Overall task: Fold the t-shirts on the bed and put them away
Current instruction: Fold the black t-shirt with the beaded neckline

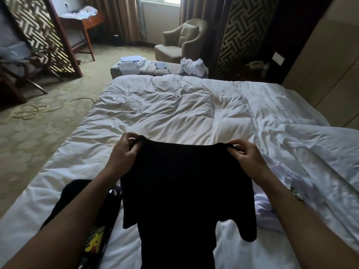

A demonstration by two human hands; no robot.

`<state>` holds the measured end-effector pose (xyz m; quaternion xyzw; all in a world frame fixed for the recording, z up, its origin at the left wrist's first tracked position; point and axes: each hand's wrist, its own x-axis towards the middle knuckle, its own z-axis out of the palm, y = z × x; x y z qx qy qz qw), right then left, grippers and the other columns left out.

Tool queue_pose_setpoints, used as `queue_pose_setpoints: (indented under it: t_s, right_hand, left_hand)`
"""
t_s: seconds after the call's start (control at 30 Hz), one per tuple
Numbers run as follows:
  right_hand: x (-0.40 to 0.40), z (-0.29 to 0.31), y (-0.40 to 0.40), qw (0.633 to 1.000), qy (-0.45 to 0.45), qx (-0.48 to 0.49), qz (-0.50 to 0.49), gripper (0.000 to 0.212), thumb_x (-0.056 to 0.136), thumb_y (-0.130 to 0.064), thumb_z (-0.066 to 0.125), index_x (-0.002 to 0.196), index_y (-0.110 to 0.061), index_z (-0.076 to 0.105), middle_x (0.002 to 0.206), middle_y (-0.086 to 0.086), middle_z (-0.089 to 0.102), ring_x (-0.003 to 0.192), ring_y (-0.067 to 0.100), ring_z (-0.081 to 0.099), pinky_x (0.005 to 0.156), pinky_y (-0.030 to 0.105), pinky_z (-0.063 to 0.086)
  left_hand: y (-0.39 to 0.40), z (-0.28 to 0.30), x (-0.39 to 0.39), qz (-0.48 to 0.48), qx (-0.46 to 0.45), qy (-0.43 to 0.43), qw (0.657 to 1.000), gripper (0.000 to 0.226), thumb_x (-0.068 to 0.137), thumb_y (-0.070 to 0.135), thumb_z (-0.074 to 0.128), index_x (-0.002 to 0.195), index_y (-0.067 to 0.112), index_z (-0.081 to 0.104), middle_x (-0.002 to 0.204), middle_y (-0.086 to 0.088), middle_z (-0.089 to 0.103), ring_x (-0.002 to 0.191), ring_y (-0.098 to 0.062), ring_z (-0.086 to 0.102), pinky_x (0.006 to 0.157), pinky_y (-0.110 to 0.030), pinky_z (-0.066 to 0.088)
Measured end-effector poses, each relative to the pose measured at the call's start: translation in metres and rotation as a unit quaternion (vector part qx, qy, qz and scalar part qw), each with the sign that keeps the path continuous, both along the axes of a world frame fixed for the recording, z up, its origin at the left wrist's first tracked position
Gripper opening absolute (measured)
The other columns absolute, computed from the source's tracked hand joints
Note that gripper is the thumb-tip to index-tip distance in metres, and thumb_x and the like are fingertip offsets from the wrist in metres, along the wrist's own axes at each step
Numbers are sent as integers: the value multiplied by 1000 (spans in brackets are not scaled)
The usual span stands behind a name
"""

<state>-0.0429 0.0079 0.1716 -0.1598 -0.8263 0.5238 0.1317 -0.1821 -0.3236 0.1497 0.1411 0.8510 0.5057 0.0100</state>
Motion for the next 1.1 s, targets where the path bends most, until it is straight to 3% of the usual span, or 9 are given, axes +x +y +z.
queue_pose_setpoints:
  t_s: [0.17,0.27,0.37,0.63,0.8,0.9,1.03,1.1]
  right_hand:
    - [-84,-69,35,999,-24,17,-24,18,91,-10,66,94,-28,70,94,-1,73,91,11,69,88,30,53]
    - [-136,-138,53,997,-56,28,-37,15,90,-9,65,100,-19,71,92,-4,72,95,10,67,93,34,52]
    - [-178,-199,65,994,-90,30,-49,16,90,-10,64,103,-16,72,97,1,73,100,14,68,96,35,52]
    - [-255,-312,108,972,-189,92,-106,23,93,-17,61,114,-15,67,113,5,71,111,22,64,98,33,47]
    - [-222,-346,89,941,-267,154,-140,63,90,-54,60,138,-14,45,133,12,56,123,31,53,100,41,43]
    - [-168,-342,69,927,-295,163,-165,76,84,-65,59,139,-15,42,140,12,50,127,32,50,99,42,41]
    - [-88,-331,63,902,-396,106,-136,68,74,-71,65,119,-20,55,119,7,65,111,31,61,87,39,48]
    - [-51,-332,63,889,-434,98,-112,54,76,-62,71,107,-20,60,105,5,68,101,29,64,81,37,49]
  left_hand:
    - [50,-46,-69,33,-49,-25,998,18,95,6,59,112,3,63,103,-4,65,97,-16,60,82,-25,40]
    - [79,-101,-122,25,-87,-70,993,25,96,5,51,117,9,63,108,-2,65,100,-16,59,84,-24,41]
    - [100,-163,-169,38,-96,-122,987,27,95,6,46,109,20,63,112,-6,69,101,-23,63,86,-31,48]
    - [138,-288,-256,75,-156,-106,979,21,97,12,56,114,6,67,111,-14,69,106,-27,64,84,-25,41]
    - [100,-339,-215,26,-201,-165,965,58,82,52,73,121,12,58,107,-4,66,96,-24,63,85,-37,50]
    - [65,-347,-170,49,-272,-162,947,56,81,56,71,119,17,58,110,-7,65,103,-30,61,84,-42,50]
    - [27,-330,-125,47,-289,-219,931,46,81,55,71,110,20,60,104,-7,66,97,-31,62,79,-42,50]
    - [4,-323,-109,30,-336,-248,908,39,82,49,72,105,20,60,102,-9,67,95,-32,64,77,-42,51]
